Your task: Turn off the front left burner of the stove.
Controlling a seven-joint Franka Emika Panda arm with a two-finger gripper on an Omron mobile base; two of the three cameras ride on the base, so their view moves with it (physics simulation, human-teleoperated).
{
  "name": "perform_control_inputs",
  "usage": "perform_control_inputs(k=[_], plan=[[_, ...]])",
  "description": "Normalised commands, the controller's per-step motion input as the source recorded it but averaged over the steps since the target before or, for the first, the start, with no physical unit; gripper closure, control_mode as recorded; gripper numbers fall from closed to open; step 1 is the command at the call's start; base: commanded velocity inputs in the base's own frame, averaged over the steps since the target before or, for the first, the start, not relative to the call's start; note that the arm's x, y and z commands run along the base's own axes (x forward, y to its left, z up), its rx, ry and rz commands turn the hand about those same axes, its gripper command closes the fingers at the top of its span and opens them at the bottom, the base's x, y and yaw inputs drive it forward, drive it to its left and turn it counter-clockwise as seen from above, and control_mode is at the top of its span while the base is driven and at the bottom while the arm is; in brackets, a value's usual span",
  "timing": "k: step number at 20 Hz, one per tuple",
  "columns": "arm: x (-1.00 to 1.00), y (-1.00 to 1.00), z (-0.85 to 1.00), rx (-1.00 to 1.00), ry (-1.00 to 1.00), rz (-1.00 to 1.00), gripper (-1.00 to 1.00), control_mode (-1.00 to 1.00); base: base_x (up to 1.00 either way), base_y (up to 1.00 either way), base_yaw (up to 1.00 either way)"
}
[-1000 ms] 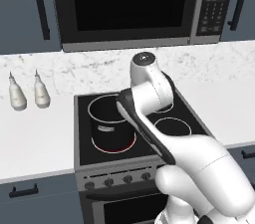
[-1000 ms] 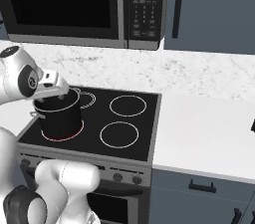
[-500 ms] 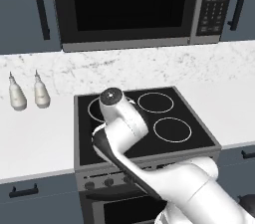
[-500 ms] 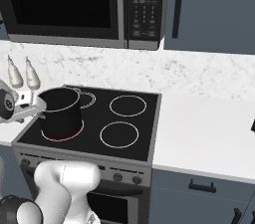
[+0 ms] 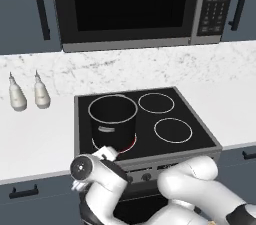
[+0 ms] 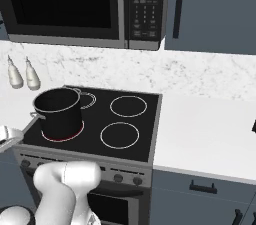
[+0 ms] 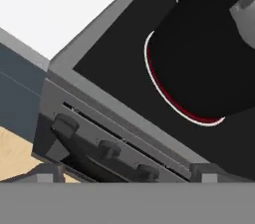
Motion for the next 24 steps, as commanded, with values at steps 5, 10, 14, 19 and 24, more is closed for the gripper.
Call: perform_control_inputs(k=[5,10,14,19,24], plan=[[-0.03,0.44,-0.69,-0.25,-0.03,0.08,-1.00,-1.00,0.00,0.00,0.00],[0.00,0.06,-0.03,-0.04,0.00,0.00,-1.00,-1.00,0.00,0.00,0.00],[0.00,0.19,-0.30,-0.07,0.00,0.00,-1.00,-1.00,0.00,0.00,0.00],[0.00,0.22,-0.49,-0.11,-0.01,0.00,-1.00,-1.00,0.00,0.00,0.00],[0.00,0.12,-0.29,-0.06,-0.03,0.00,-1.00,-1.00,0.00,0.00,0.00]])
